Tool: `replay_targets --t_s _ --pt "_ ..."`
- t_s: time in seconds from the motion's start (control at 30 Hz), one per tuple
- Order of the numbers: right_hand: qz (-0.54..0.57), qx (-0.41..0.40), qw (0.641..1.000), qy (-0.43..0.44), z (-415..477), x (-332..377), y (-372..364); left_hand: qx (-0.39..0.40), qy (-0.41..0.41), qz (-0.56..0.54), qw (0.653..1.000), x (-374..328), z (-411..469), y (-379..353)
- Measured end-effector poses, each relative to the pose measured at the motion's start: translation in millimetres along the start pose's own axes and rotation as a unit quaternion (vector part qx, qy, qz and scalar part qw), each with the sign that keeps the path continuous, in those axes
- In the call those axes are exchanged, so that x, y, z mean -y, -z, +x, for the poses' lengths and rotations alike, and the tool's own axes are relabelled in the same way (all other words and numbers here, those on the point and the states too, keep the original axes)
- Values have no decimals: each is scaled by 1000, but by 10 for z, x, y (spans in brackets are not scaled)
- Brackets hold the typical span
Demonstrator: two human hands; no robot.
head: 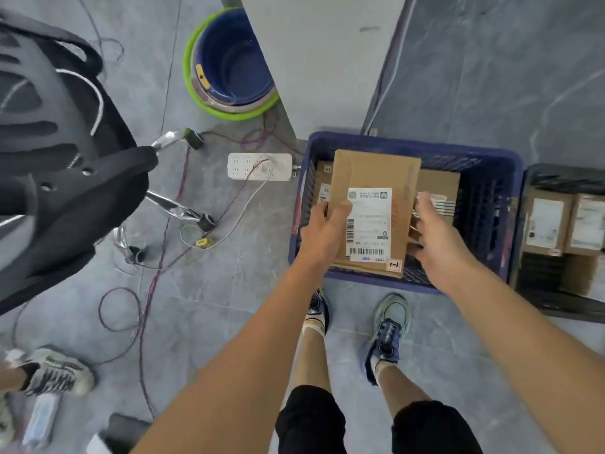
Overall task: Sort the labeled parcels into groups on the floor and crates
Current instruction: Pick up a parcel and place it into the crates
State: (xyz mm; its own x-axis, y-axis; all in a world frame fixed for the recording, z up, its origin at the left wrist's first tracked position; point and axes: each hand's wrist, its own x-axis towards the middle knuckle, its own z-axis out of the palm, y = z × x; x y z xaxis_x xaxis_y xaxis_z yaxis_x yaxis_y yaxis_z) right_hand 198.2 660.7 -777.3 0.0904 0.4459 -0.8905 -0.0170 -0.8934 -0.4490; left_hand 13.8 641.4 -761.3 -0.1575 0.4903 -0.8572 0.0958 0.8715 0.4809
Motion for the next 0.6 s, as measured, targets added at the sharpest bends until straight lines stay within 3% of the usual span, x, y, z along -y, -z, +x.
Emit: replay_targets --t_s 0.33,0.6 --pt "19 4 1000 -4 1395 -298 -516 -44 -47 145 987 162 1463 -158" --pt "10 48 999 -6 1828 -420 -769 -82 -112 288 948 508 1737 -284"
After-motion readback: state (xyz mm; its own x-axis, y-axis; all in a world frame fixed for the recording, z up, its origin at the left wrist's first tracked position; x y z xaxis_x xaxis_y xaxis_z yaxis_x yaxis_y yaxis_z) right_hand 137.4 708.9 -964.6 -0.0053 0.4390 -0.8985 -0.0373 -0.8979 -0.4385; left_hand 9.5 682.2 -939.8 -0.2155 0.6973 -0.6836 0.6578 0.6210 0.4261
